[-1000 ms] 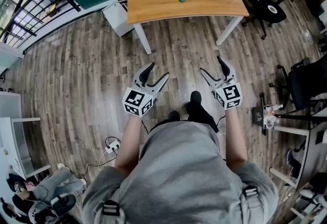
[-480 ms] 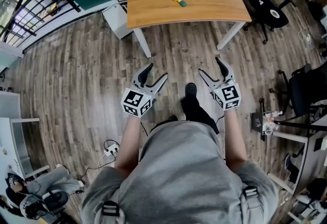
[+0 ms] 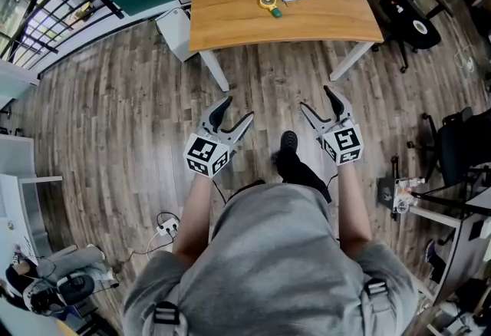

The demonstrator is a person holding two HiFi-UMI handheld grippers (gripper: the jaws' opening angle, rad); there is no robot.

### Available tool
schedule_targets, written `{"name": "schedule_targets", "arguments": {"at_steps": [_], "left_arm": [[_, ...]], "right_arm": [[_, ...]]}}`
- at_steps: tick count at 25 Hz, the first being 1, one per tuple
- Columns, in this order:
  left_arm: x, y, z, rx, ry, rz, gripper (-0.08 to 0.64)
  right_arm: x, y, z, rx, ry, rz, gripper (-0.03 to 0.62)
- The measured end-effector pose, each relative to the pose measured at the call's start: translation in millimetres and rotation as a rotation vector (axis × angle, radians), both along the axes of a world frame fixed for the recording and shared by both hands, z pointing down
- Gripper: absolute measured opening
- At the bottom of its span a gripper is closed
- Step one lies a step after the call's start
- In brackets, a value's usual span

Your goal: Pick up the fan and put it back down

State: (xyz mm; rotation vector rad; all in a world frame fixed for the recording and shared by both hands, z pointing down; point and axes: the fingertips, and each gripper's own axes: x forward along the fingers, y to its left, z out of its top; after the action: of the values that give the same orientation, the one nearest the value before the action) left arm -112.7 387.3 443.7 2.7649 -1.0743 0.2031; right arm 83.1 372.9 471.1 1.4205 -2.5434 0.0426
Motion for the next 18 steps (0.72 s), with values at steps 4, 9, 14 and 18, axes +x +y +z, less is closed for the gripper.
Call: {"name": "schedule_targets", "arguments": {"at_steps": [4,9,14,18], "left_arm": [[8,-22,1,-0.015,-0.003,-0.001,0.284],[25,-44,6,-0.024,-0.013,0.003,0.284],[32,-70,8,-0.034,-0.021,-0.019,0.284],[38,-92,10,-0.050,-0.021,-0.049,0.284]], "right_arm": [[7,-20,4,-0.020,-0.003,-0.004,0.342],[21,-43,13,-0.034,-0.011,-0.012,0.339],[29,-72,21,-0.057,-0.017,-0.030,0.336],[34,-97,24,-0.072,-0.020,-0.061,0.334]]}}
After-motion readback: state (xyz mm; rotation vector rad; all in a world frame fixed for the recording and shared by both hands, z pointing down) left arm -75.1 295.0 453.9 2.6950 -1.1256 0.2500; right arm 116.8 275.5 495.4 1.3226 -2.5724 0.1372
